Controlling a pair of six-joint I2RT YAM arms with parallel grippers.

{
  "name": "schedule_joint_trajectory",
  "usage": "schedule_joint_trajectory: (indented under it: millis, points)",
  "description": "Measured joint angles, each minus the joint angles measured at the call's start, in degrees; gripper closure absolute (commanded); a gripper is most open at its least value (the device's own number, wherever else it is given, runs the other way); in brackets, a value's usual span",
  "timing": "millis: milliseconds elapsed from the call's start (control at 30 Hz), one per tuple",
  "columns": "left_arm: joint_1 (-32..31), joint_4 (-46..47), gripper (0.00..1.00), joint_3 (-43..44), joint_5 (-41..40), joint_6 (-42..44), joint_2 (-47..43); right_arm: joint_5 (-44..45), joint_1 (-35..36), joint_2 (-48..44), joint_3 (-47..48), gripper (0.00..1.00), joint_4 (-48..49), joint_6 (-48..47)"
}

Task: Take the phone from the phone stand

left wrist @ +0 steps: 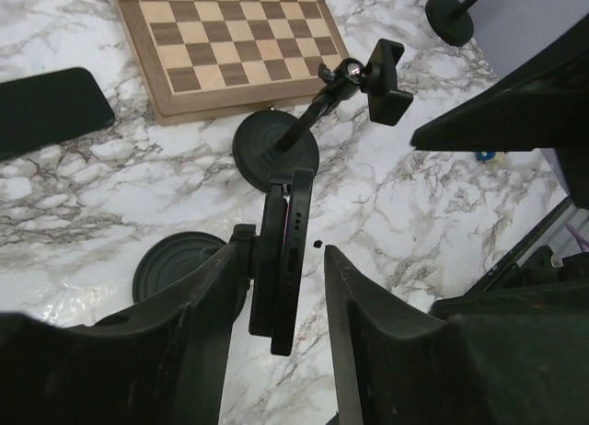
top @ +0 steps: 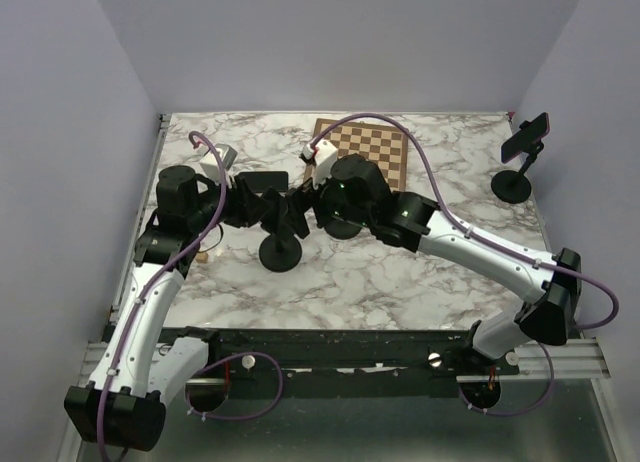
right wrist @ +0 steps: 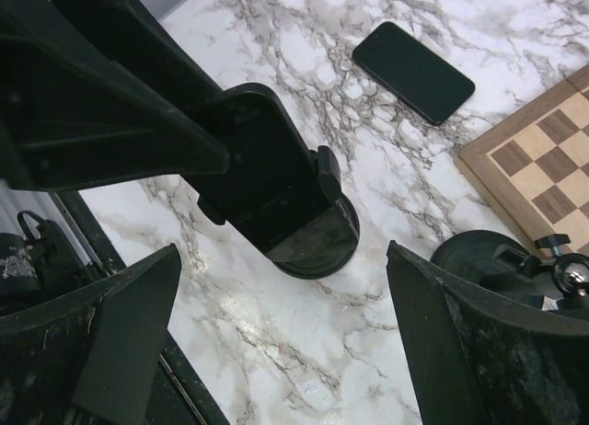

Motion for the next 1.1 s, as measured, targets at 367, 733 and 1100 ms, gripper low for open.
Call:
schedule_joint_trajectory:
  millis: [367,733,1100]
  points:
    - [-1.5,5.1,0.99,-2.1,7.7,-3.4,4.7,7.3,0.0,-10.2,-3.9,0.00,1.6,0.7]
    - [-11.3,6.5,0.54,3.9,14.0,-3.1,14.9,9.3,0.0,-11.5,-4.7,0.00,0.8,0.6]
    - [-11.5,6.8,0.28,4.5,9.8,-1.0,8.4,11.4,0.1,-11.1,-4.8,0.00,-7.6,2.3]
